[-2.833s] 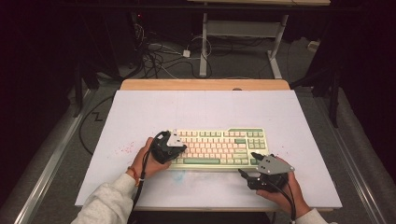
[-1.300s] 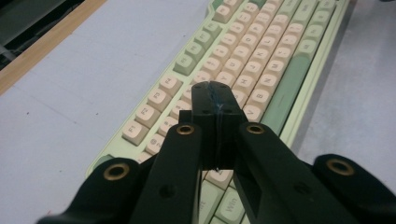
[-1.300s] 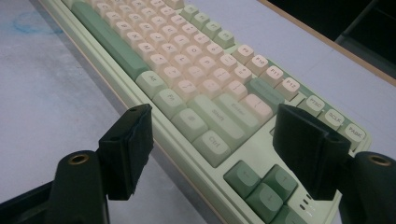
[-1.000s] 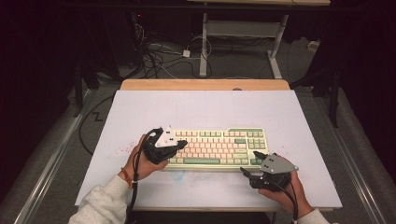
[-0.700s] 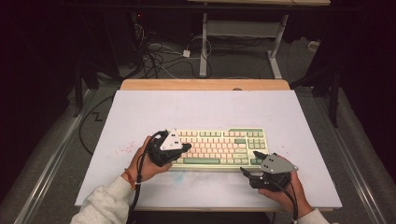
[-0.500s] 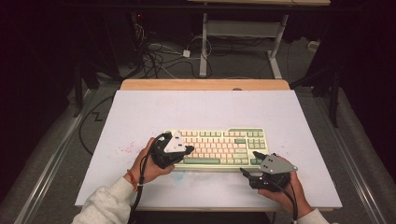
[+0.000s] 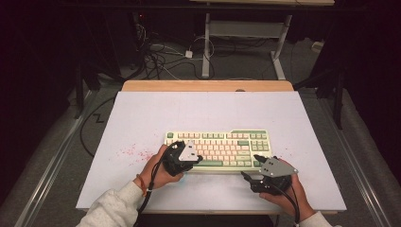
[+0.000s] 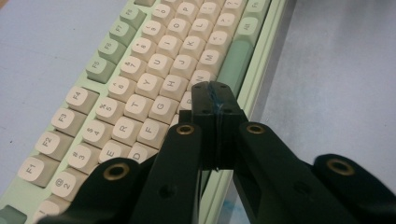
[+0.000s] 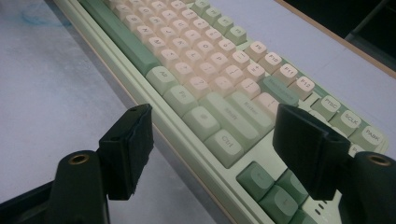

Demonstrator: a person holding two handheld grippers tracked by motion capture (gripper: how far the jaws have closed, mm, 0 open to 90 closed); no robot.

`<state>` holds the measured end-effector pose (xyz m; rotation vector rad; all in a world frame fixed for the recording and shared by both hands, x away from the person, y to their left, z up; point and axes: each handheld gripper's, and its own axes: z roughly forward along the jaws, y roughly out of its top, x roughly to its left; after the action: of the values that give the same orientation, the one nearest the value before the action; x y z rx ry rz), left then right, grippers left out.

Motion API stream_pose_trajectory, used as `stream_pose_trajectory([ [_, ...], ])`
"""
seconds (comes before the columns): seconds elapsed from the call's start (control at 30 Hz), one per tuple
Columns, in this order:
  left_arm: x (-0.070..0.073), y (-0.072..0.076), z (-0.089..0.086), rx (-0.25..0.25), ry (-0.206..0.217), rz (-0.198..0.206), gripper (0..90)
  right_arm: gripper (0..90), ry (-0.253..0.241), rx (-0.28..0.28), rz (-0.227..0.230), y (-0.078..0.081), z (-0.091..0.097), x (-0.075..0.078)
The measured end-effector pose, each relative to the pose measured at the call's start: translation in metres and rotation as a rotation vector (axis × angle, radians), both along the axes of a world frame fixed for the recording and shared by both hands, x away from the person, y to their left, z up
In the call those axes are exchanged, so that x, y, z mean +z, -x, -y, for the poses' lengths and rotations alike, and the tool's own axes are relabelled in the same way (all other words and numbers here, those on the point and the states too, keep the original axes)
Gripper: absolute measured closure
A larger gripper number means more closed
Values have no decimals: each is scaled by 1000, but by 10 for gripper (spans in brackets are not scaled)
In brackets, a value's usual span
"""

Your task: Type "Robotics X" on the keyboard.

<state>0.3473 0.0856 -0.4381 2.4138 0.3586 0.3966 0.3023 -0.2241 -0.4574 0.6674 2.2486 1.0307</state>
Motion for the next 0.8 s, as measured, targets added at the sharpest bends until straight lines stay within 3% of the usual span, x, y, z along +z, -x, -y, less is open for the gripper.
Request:
stream_pose_trajectory([
  [0.33,-12,-2,6,-2,-47,-6,875,294,5,3,2,0,0,0],
  [0.8,-12,-7,2,10,-49,-12,875,298,9,3,2,0,-1,-1],
])
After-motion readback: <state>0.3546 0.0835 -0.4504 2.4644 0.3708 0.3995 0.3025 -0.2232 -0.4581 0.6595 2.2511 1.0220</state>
